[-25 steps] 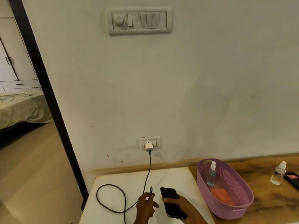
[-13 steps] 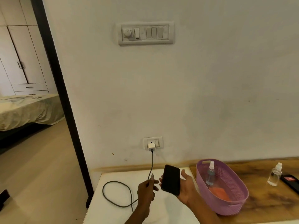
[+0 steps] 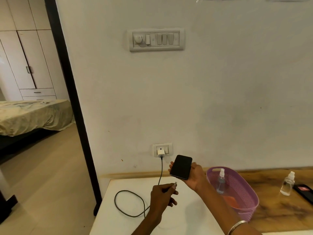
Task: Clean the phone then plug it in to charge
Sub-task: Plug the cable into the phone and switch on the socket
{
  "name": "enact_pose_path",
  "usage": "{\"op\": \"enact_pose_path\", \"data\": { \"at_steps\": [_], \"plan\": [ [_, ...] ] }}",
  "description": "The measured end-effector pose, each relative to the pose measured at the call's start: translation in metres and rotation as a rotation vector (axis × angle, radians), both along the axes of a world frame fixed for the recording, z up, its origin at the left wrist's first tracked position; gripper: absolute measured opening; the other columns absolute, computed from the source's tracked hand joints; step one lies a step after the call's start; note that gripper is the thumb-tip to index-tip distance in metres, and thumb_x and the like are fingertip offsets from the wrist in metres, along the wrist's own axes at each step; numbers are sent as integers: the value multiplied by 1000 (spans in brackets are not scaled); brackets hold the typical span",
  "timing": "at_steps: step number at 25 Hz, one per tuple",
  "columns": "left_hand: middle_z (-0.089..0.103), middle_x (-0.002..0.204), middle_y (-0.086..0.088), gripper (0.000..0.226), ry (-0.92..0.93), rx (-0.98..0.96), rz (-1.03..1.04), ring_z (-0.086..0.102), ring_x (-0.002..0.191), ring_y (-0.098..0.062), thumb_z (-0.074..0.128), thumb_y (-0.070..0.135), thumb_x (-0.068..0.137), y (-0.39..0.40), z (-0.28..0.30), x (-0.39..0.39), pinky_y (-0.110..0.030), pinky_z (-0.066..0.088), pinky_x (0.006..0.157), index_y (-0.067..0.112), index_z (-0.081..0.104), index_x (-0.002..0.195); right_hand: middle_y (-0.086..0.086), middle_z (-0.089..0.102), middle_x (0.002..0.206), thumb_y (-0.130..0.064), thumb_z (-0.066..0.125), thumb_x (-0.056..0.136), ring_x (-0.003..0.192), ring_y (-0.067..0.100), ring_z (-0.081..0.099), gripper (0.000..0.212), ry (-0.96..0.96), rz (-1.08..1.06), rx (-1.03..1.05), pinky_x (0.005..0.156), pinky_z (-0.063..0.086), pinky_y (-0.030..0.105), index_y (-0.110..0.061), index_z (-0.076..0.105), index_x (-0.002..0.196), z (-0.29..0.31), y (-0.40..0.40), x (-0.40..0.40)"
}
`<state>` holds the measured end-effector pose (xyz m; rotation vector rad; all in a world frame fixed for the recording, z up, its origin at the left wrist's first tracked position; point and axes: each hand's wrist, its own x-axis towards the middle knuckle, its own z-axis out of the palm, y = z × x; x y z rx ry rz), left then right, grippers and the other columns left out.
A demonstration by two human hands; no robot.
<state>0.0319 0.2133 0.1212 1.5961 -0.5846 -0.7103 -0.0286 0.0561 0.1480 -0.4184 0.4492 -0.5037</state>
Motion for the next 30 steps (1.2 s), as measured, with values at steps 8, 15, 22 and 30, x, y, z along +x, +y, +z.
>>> {"op": "enact_pose_path", "data": {
  "at_steps": [8,15,22,30],
  "plan": [
    [77,85,-6,23,53,-92,15,64,52,-13,69,27,92,1,19,-6,-20,52,53,19,73,113,33,46,138,-32,27,100,126,48,47,49,13,11,-37,98,42,62,-4,40,139,14,10,6],
    [77,83,-4,15,70,-133,37,65,51,-13,69,28,92,1,23,-4,-21,53,54,21,75,104,31,45,140,-31,34,99,119,46,51,49,42,1,-70,101,41,58,-4,40,140,14,16,7],
    [76,86,-4,11,78,-97,56,65,50,-11,68,27,93,-3,21,-5,-19,54,53,17,73,95,31,46,139,-35,34,100,116,44,54,50,34,-13,-49,98,44,59,-4,41,138,7,15,8],
    [76,85,-7,18,91,-108,30,65,52,-14,68,23,93,-1,20,-3,-21,54,54,17,74,109,32,48,137,-36,32,100,113,45,56,47,27,-23,-24,97,44,59,-3,44,132,2,13,10]
  ]
}}
